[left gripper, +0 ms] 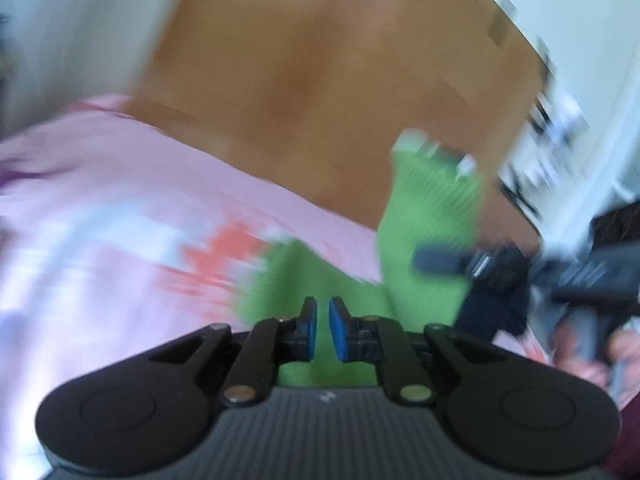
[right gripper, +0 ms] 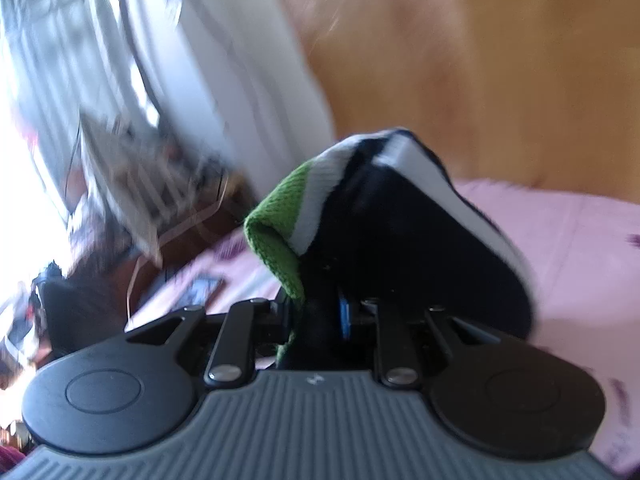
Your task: Fold small clothes
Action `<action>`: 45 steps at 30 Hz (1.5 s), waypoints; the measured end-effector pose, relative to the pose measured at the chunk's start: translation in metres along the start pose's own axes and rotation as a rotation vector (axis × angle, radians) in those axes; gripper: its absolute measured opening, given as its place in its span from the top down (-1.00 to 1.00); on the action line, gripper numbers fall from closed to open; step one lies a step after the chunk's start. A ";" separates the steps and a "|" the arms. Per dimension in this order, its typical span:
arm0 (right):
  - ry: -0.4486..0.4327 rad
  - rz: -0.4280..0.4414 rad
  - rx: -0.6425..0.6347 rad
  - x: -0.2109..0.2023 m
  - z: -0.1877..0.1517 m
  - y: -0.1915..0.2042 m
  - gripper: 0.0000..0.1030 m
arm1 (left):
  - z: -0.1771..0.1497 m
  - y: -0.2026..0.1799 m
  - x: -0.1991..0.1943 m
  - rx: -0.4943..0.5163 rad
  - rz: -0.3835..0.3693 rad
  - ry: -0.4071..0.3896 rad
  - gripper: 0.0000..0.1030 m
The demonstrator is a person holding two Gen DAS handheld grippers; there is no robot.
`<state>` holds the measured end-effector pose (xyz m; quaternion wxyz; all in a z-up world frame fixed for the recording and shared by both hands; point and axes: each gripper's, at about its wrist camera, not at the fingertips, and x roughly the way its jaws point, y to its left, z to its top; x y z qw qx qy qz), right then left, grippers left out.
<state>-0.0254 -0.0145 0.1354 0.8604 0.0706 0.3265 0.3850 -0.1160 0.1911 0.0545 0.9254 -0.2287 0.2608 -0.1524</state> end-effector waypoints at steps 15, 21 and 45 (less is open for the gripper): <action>0.054 0.101 -0.145 0.013 -0.001 0.020 -0.07 | 0.013 -0.006 -0.004 -0.025 -0.108 -0.051 0.55; -0.006 0.013 -0.151 0.012 0.036 0.003 0.55 | -0.005 -0.032 0.017 0.072 -0.054 0.020 0.57; -0.132 -0.057 0.247 -0.010 -0.034 -0.103 -0.47 | 0.027 -0.011 0.024 0.030 0.095 0.069 -0.99</action>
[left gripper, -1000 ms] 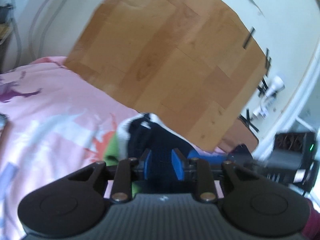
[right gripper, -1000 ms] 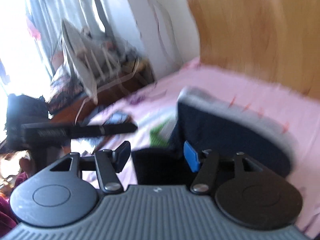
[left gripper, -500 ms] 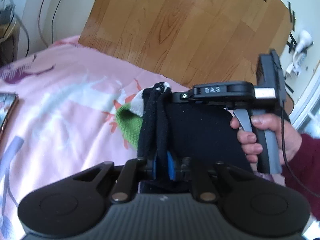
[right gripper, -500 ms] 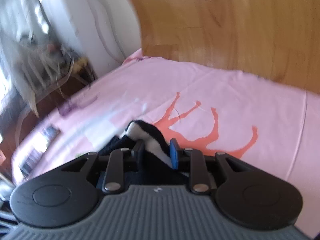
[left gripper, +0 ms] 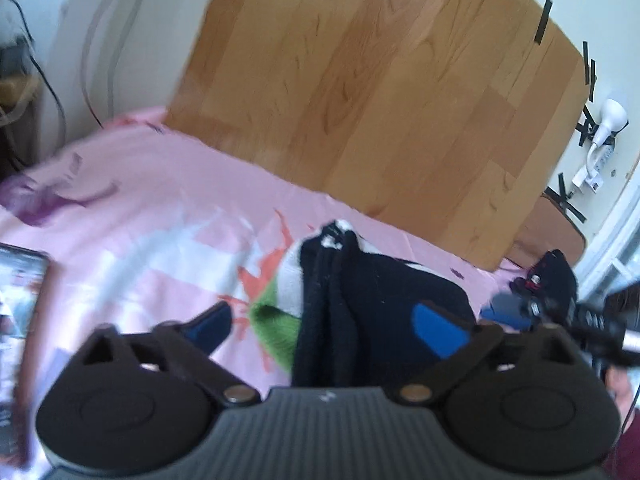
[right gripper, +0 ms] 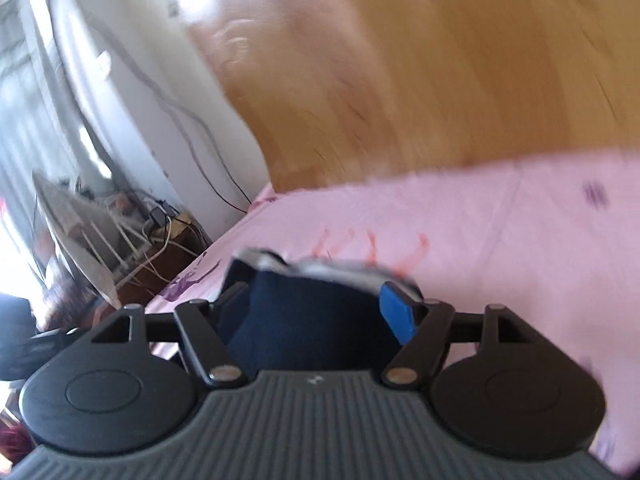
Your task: Fold small clothes
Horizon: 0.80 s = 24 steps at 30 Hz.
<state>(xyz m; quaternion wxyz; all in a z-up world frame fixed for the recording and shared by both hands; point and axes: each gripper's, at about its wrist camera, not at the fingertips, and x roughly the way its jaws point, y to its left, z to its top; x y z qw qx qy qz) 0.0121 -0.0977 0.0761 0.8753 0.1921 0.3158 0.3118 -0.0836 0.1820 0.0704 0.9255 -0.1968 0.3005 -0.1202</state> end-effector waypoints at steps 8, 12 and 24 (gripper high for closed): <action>0.122 0.052 0.197 0.003 -0.044 -0.021 -0.51 | -0.016 0.017 0.054 -0.128 -0.107 0.191 -0.86; 0.119 0.063 0.149 0.022 -0.050 -0.002 -0.36 | -0.030 0.006 0.054 -0.135 -0.125 0.170 -0.55; 0.004 -0.025 0.021 -0.042 -0.020 -0.027 0.27 | -0.062 -0.074 0.080 -0.081 -0.247 0.274 0.04</action>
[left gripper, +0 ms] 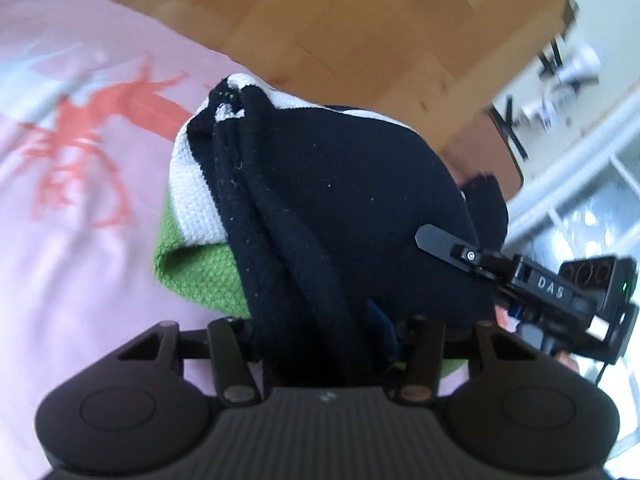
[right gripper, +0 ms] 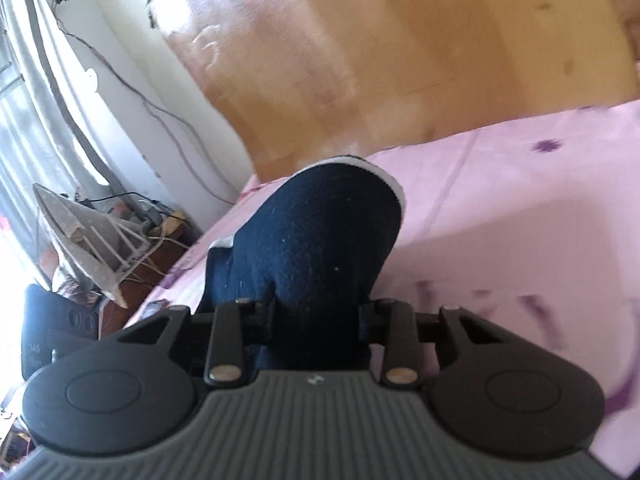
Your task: Fold small clothes
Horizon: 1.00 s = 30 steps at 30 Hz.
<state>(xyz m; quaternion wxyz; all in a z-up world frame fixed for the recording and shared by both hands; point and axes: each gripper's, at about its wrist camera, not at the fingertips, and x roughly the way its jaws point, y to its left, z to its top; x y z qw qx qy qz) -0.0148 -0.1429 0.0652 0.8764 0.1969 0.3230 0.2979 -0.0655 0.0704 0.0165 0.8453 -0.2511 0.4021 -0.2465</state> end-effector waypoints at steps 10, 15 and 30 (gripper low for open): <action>-0.017 -0.019 0.103 -0.005 -0.026 -0.041 -0.31 | 0.012 0.007 -0.022 -0.014 0.055 -0.047 -0.70; -0.033 0.001 0.100 -0.004 -0.033 -0.054 -0.53 | 0.027 0.009 -0.050 0.001 0.148 -0.165 -0.95; -0.043 0.074 0.133 -0.009 -0.031 -0.061 -0.58 | 0.034 0.000 0.037 0.117 0.039 0.069 -0.99</action>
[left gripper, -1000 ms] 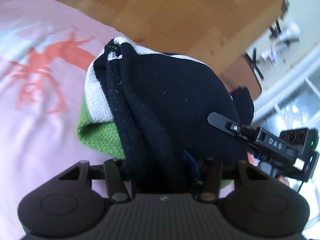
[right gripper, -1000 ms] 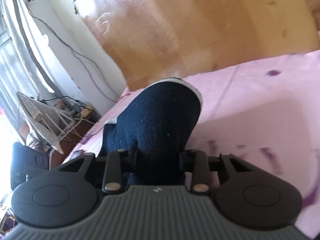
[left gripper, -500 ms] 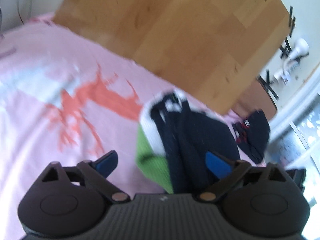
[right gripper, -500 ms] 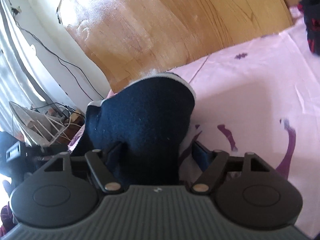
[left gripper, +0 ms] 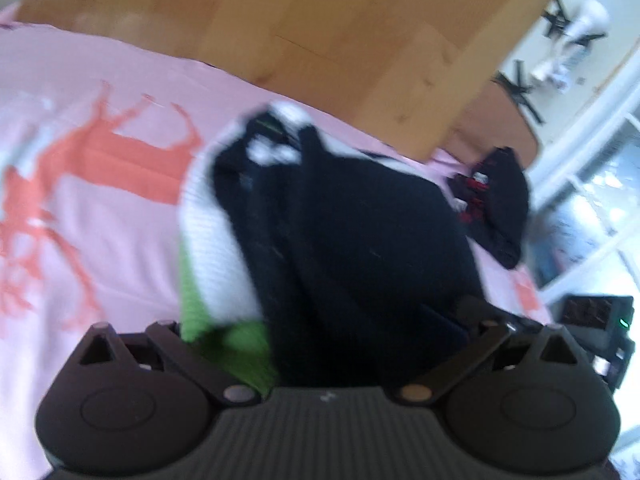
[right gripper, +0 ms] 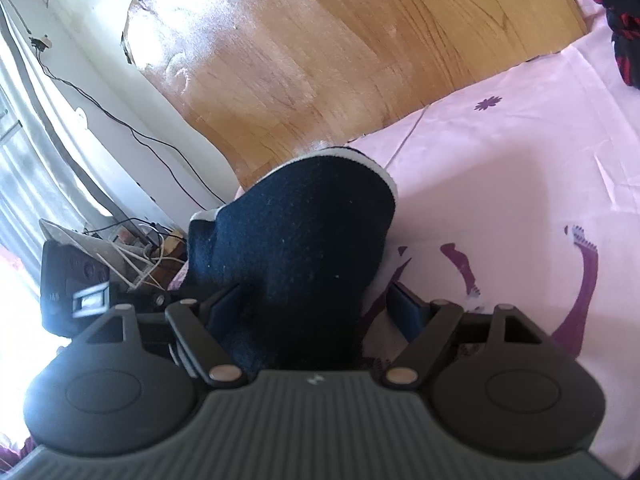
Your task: Fold small clothes
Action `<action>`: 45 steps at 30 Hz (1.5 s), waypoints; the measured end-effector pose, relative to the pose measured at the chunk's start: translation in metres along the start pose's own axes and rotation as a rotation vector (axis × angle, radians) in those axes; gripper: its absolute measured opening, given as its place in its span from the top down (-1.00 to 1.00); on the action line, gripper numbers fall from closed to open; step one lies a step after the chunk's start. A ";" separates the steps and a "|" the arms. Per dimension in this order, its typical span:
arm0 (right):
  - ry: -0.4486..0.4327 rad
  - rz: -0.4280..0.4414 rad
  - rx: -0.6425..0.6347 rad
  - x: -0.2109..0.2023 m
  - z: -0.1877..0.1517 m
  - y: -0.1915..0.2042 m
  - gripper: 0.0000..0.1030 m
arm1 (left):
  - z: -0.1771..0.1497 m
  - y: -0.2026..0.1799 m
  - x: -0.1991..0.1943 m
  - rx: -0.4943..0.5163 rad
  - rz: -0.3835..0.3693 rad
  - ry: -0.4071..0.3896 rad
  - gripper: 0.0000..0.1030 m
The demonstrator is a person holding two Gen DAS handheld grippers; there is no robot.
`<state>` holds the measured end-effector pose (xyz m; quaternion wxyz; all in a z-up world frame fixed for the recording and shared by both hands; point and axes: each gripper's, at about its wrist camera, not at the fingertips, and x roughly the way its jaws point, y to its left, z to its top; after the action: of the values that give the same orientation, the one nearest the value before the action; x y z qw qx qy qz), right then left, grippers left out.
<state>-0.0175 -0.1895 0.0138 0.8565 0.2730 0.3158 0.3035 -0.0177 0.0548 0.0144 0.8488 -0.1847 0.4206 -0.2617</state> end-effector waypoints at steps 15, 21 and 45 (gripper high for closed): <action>0.000 0.031 0.015 -0.001 0.001 -0.001 -0.58 | -0.019 0.018 0.000 -0.075 -0.112 -0.078 -0.20; 0.005 0.030 0.012 -0.001 0.001 0.000 -0.58 | -0.019 0.024 -0.006 -0.083 -0.136 -0.065 -0.33; -0.070 0.066 -0.154 -0.010 -0.011 0.025 0.21 | -0.018 -0.018 -0.013 0.069 -0.076 -0.156 0.18</action>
<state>-0.0404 -0.1771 0.0267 0.8751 0.2269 0.2523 0.3451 -0.0442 0.0468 0.0210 0.8743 -0.1908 0.3367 -0.2931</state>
